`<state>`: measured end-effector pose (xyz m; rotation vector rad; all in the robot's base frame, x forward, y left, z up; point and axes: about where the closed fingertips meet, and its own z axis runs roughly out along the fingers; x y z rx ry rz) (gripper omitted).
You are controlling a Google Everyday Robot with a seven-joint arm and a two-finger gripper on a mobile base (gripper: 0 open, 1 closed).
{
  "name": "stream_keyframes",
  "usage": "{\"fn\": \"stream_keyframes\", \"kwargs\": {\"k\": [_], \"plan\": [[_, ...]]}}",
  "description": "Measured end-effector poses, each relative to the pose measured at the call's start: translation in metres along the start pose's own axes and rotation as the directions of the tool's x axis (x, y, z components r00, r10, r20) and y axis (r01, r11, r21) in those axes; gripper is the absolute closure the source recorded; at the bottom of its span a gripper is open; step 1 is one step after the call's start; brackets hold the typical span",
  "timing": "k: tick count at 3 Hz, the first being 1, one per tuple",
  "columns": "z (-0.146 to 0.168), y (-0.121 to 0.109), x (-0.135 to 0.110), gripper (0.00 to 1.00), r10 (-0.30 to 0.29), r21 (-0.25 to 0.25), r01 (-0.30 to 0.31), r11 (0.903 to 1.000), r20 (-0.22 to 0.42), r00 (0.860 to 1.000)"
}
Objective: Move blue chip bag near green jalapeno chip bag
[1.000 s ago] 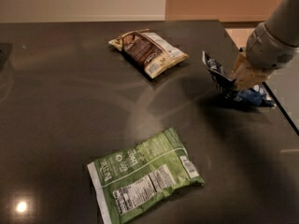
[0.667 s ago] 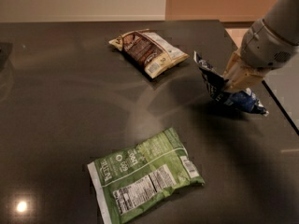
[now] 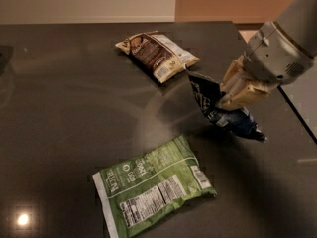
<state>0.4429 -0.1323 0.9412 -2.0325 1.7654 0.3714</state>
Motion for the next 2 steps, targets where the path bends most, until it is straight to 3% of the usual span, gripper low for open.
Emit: {"fn": "stream_keyframes", "kwargs": {"k": [2], "plan": [[0.008, 0.035, -0.036, 0.61, -0.055, -0.031, 0.057, 0.9979, 0.063, 0.996]]}}
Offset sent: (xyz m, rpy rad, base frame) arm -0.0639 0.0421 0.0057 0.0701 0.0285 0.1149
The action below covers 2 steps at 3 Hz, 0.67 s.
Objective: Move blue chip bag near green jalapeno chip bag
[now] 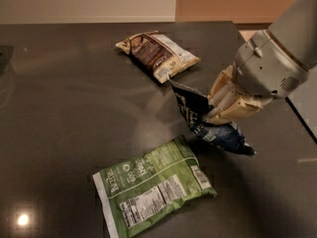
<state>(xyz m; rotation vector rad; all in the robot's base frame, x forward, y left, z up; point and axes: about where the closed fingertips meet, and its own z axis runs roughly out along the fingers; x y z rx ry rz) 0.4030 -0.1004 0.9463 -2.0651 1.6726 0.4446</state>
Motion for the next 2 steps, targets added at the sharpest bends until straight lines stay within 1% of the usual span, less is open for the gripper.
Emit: {"fn": "stream_keyframes", "kwargs": {"k": [2], "plan": [[0.0023, -0.0023, -0.0029, 0.13, -0.005, 0.006, 0.005, 1.0, 0.002, 1.0]]}}
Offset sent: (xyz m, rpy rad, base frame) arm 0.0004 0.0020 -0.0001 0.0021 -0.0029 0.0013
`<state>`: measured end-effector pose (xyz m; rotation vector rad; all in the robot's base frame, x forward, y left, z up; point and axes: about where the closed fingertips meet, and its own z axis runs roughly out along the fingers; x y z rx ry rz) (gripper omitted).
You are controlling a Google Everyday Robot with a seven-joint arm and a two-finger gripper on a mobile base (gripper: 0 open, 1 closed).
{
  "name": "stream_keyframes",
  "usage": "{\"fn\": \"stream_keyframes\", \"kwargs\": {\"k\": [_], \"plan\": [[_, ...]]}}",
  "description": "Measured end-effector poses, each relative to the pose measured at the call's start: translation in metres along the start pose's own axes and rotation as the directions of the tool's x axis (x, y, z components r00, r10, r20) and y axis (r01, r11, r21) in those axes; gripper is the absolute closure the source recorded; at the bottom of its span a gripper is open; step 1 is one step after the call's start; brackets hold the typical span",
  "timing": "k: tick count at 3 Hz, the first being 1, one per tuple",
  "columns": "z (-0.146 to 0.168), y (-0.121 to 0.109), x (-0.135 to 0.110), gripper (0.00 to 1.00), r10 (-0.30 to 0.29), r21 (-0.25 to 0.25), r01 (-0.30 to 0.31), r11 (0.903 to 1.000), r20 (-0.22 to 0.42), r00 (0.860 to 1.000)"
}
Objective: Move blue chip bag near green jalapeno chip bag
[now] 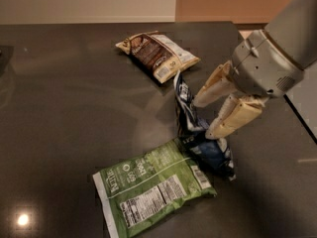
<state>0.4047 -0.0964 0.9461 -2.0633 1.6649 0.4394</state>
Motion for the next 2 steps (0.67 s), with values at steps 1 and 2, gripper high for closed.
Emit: {"fn": "stream_keyframes", "kwargs": {"k": [1, 2], "plan": [[0.001, -0.0012, -0.0012, 0.0, -0.002, 0.003, 0.002, 1.0, 0.001, 1.0], [0.001, -0.0012, -0.0012, 0.0, -0.002, 0.003, 0.002, 1.0, 0.001, 1.0]]}}
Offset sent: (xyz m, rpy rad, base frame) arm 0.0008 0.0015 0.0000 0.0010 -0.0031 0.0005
